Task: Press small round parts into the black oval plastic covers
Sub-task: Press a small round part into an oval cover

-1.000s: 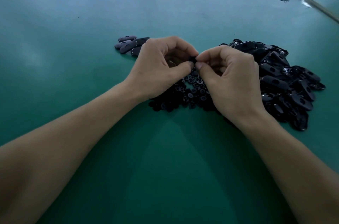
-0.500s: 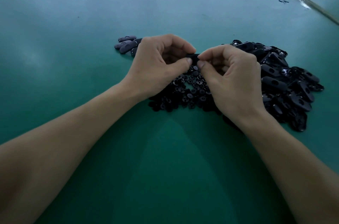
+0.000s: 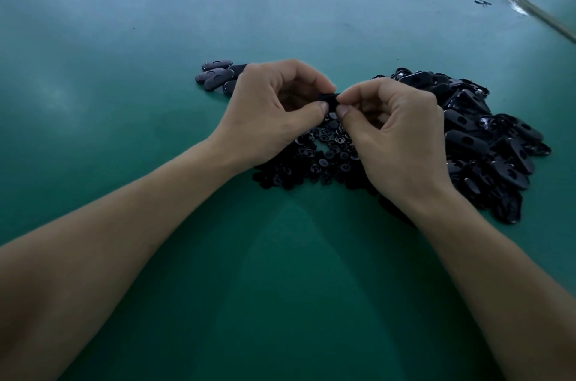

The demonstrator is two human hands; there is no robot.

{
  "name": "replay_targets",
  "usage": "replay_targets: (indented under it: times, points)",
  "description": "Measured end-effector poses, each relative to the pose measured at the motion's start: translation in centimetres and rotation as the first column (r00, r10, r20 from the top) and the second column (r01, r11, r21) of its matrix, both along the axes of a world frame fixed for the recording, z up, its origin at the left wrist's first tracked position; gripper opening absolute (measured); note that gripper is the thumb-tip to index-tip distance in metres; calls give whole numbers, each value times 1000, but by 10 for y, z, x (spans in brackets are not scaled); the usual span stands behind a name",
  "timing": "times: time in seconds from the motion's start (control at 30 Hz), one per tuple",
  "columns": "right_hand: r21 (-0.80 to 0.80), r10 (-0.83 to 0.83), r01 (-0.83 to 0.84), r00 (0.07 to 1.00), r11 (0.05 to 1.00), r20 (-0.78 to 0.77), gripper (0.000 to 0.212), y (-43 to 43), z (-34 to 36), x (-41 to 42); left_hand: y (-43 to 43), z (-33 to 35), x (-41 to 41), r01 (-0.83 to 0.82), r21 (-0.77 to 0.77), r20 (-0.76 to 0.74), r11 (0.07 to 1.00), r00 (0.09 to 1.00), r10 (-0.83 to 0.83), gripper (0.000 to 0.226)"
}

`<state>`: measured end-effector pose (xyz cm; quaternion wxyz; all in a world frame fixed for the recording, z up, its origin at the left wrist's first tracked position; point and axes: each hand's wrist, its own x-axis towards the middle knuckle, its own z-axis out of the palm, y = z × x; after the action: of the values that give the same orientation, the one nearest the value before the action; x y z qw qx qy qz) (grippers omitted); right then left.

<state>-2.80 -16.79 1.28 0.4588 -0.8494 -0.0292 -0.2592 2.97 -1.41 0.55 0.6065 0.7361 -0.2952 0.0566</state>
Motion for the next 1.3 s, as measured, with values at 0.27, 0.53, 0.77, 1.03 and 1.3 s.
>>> replay_targets:
  times: [0.27, 0.53, 0.77, 1.03, 1.3]
  points:
    - [53, 3, -2, 1000, 999, -20, 18, 0, -1, 3, 1, 0, 1, -2, -16, -25, 1000, 1000, 1, 19]
    - [94, 17, -14, 999, 995, -28, 21, -2, -2, 4, 1, 1, 3, -21, -73, -108, 997, 994, 13, 18]
    - [15, -4, 4, 1000, 1000, -9, 18, 1, 0, 1, 1, 2, 2, -15, -15, -54, 1000, 998, 15, 21]
    - [-17, -13, 13, 1000, 1000, -4, 18, 3, 1, -1, 1, 1, 0, -21, 26, -10, 999, 1000, 22, 24]
    - [15, -27, 28, 999, 1000, -33, 17, 5, 0, -1, -1, 0, 0, -89, 69, 59, 994, 995, 85, 19]
